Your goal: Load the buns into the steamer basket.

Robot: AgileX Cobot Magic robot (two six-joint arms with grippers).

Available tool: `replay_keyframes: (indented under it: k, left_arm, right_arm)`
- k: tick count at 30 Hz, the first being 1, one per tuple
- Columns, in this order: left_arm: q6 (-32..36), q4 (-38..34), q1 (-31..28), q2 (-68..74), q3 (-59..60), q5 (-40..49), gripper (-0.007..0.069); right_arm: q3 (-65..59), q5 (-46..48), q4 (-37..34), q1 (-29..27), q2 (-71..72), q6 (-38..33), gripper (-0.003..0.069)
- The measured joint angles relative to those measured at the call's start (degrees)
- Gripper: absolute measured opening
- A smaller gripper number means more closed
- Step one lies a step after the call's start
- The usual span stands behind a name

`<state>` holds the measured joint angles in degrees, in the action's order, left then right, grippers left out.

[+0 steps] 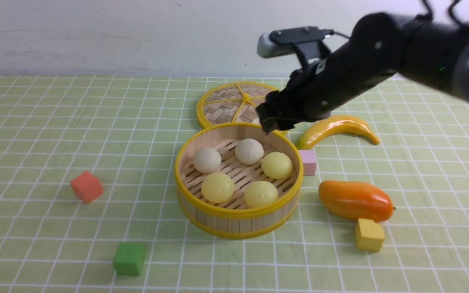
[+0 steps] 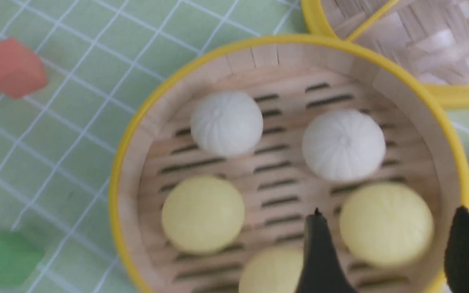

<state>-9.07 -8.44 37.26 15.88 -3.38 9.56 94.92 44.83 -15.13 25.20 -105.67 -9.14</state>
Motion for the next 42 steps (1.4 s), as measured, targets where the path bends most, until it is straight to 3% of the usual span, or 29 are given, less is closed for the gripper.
replay_keyframes:
  k: [2,3,5,7,12,20,25,27,30,32,36,37,42]
  left_arm:
    - [0.0,0.0,0.0,0.0,0.0,0.0,0.0092]
    - [0.0,0.0,0.0,0.0,0.0,0.0,0.0092]
    - [0.0,0.0,0.0,0.0,0.0,0.0,0.0092]
    - [0.0,0.0,0.0,0.0,0.0,0.0,0.0092]
    - [0.0,0.0,0.0,0.0,0.0,0.0,0.0092]
    - [0.0,0.0,0.0,0.0,0.0,0.0,0.0092]
    - [0.0,0.0,0.0,0.0,0.0,0.0,0.0097]
    - [0.0,0.0,0.0,0.0,0.0,0.0,0.0099]
    - [0.0,0.0,0.0,0.0,0.0,0.0,0.0102]
    - [0.0,0.0,0.0,0.0,0.0,0.0,0.0102]
    - [0.0,0.0,0.0,0.0,0.0,0.0,0.0102]
    - [0.0,0.0,0.0,0.0,0.0,0.0,0.0102]
    - [0.0,0.0,0.0,0.0,0.0,0.0,0.0103]
  right_arm:
    - [-1.8,9.4,4.9,0.1,6.6,6.0,0.0285]
    - [-1.8,10.0,5.2,0.1,7.1,6.0,0.0285]
    - [-6.7,14.9,8.4,0.4,13.4,11.3,0.0175]
    - [-11.7,16.4,9.6,0.4,19.3,14.5,0.0101]
    - [-22.3,17.8,9.9,0.4,30.8,17.4,-0.0004]
    - [-27.6,26.2,9.9,0.4,42.1,17.7,-0.0017]
    - [-28.2,26.6,10.6,0.1,45.6,17.5,-0.0017]
    - [-29.6,26.4,10.6,-1.3,47.9,16.9,-0.0017]
    - [-36.5,26.0,9.4,-7.8,59.2,14.3,-0.0017]
    - [-45.2,21.6,9.9,-13.9,69.6,11.2,-0.0017]
    - [-60.3,5.3,9.9,-18.9,84.1,7.1,-0.0017]
    - [-65.4,-1.1,9.8,-20.0,88.6,6.8,-0.0017]
    - [-82.0,-14.0,8.6,-25.2,100.4,9.8,-0.0017]
